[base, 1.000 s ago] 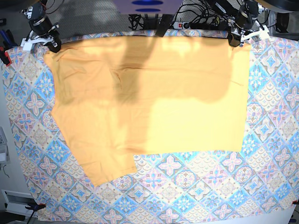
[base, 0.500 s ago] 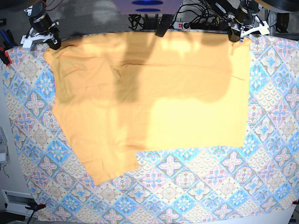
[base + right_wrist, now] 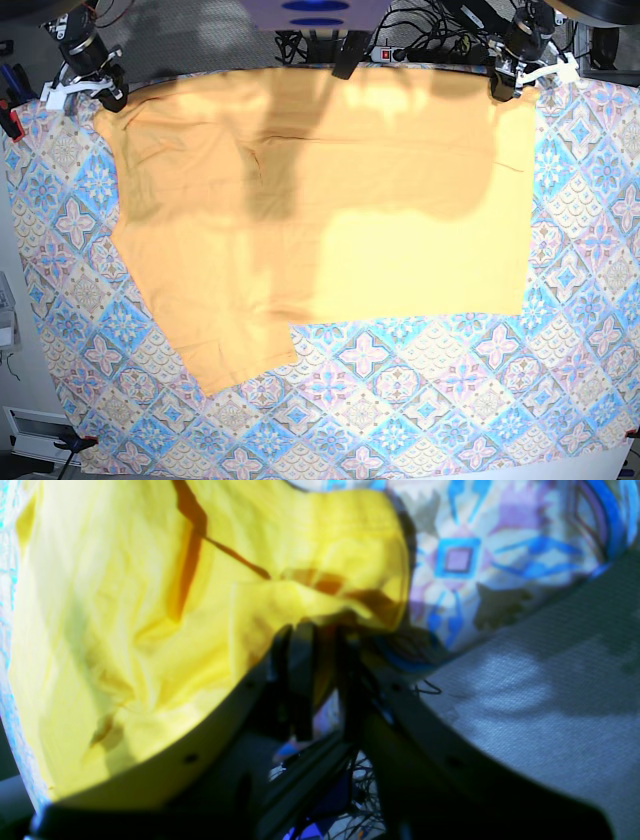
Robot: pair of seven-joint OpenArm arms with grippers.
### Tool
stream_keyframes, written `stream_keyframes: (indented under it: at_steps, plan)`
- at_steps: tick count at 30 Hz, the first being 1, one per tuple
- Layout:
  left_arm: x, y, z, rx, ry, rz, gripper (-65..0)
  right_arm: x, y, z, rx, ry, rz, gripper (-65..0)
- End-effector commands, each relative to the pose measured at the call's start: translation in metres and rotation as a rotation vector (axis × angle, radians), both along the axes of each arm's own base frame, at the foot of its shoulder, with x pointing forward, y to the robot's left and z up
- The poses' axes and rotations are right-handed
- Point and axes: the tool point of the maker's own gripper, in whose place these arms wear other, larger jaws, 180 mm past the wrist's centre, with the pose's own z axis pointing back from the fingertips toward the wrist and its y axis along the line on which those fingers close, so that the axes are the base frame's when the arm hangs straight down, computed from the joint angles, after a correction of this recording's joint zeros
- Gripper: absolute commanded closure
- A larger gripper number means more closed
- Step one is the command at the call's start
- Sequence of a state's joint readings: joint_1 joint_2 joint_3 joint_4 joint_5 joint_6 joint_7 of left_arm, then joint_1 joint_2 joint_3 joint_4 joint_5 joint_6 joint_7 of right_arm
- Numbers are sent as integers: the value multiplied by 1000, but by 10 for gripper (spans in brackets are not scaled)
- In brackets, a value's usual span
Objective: Fold the T-shirt properly
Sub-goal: 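Pull the held shirt edge toward the robot base with both grippers, then release the shirt edge and raise both grippers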
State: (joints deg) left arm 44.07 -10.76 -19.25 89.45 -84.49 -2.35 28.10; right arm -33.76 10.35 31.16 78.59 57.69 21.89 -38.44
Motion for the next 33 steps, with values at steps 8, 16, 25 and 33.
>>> stream_keyframes:
  at_steps: [8, 16, 25, 33]
  plan:
    - [-5, 13, 9, -6, 2, -16, -101, -29, -41, 17, -75, -2, -109, -85]
    - [-1, 13, 15, -4, -14, -25, -107, -20, -44, 28, -98, -33, -102, -87]
    - [18, 5, 42, 18, -92, -69, -107, -21, -65, 42, -143, -60, -147, -87]
    - [45, 16, 61, 49, -170, -67, -106, 33, -32, 71, -156, -179, 0, -87]
